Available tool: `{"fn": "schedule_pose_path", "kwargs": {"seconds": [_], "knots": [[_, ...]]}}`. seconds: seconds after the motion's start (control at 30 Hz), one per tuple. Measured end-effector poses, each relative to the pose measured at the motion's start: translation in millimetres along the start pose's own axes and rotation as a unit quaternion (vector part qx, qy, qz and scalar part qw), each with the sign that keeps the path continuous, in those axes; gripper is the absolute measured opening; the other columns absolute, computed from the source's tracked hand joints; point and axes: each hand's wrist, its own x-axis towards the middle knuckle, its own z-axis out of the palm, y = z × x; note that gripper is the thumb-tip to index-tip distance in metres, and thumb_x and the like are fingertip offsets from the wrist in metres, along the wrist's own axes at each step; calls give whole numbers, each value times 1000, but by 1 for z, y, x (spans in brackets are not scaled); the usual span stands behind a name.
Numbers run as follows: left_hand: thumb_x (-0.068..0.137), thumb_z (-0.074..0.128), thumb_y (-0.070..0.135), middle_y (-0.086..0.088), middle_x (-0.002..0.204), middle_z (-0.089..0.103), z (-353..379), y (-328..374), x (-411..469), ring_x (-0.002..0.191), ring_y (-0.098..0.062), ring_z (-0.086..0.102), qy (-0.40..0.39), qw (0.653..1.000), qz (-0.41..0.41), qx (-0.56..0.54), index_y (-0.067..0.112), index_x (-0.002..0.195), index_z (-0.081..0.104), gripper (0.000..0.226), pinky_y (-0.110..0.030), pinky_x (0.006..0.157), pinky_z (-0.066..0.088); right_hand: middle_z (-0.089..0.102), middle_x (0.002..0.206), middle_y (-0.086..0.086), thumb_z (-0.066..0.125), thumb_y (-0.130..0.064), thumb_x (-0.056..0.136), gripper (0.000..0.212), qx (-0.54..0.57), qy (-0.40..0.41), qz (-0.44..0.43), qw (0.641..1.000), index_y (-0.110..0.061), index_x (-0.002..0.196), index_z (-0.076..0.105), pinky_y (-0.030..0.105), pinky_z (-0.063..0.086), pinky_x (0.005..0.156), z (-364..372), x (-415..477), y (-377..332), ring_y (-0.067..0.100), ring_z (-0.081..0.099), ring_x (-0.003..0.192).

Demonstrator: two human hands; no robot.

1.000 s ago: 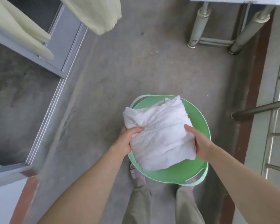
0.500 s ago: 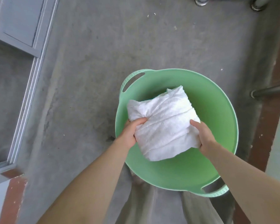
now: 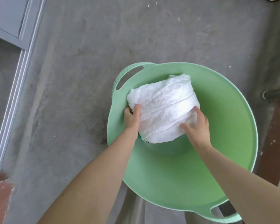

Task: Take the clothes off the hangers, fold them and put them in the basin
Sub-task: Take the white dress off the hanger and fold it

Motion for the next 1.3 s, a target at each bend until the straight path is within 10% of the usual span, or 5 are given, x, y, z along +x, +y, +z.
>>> {"fn": "schedule_pose_path", "kwargs": {"seconds": [0.23, 0.4, 0.87, 1.3], "knots": [[88, 54, 6, -6, 122, 48, -4, -3, -19, 102, -20, 54, 120, 935, 297, 152, 11, 125, 50, 37, -32, 90, 48, 34, 150, 6, 50, -21, 95, 47, -172, 100, -269, 942, -23, 141, 41, 38, 27, 110, 2, -2, -18, 28, 33, 134], [84, 64, 39, -3, 149, 30, 2, 3, -23, 138, -25, 29, 40, 819, 443, 364, 29, 138, 45, 59, -30, 108, 30, 22, 157, 2, 50, -29, 94, 53, -264, 22, -357, 896, -30, 145, 35, 42, 23, 113, 11, 21, -44, 27, 16, 145], [92, 55, 43, 5, 160, -6, 24, -16, 10, 147, -18, -10, -91, 847, 249, 460, 38, 150, 11, 73, -29, 115, 14, -20, 157, -12, 30, -47, 98, 64, -475, -116, -186, 852, -47, 145, -13, 55, 32, 107, 30, 51, -45, 19, -19, 145], [93, 56, 36, -6, 155, 23, -9, 45, -36, 142, -25, 22, -107, 815, 232, 521, 20, 145, 34, 58, -41, 110, 32, 34, 149, 1, 48, -23, 95, 44, -230, -44, -172, 957, -23, 139, 43, 38, 35, 103, -4, -14, -79, 28, 28, 135]]}}
